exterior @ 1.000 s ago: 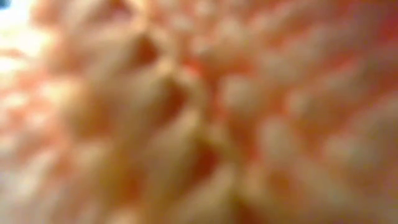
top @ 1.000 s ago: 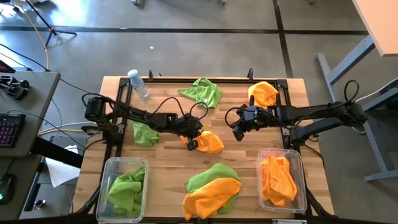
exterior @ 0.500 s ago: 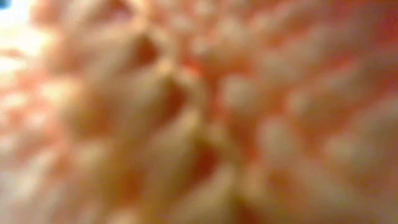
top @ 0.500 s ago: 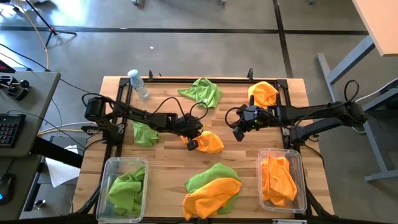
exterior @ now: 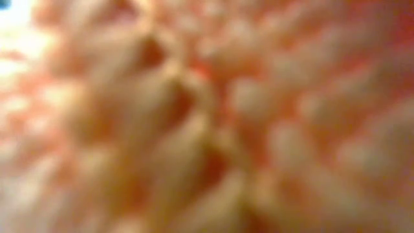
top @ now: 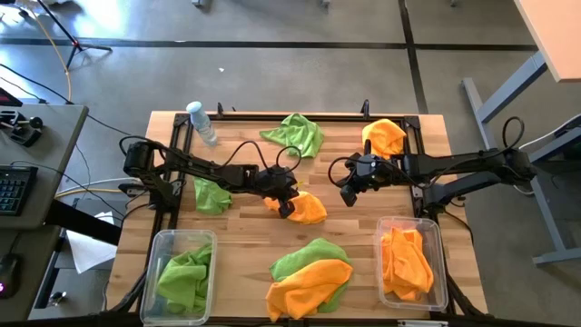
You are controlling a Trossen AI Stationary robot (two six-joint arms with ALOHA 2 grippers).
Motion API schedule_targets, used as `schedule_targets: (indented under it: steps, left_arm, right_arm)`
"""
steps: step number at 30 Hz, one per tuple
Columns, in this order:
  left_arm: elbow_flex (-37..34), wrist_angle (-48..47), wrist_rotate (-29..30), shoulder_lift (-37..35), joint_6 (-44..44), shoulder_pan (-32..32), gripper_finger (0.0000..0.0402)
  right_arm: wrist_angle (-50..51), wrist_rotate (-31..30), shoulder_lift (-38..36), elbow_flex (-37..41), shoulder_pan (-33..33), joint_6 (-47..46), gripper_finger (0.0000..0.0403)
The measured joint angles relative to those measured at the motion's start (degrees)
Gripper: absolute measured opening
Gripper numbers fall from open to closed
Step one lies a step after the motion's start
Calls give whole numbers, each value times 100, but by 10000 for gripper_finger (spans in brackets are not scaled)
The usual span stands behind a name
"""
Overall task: Sort microfiber towel by color & place in baskets
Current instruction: Put the yellow towel into the right transparent bin
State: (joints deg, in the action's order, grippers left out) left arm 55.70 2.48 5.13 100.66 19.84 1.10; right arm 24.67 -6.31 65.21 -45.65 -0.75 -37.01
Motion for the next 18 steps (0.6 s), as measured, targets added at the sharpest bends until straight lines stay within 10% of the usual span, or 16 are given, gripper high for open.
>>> schedule_targets:
  steps: [18]
  left_arm:
    - [-2, 377, -1060, 0, 108, -20, 26]
  right_arm:
    - [55, 0, 0, 0, 0, 0, 11]
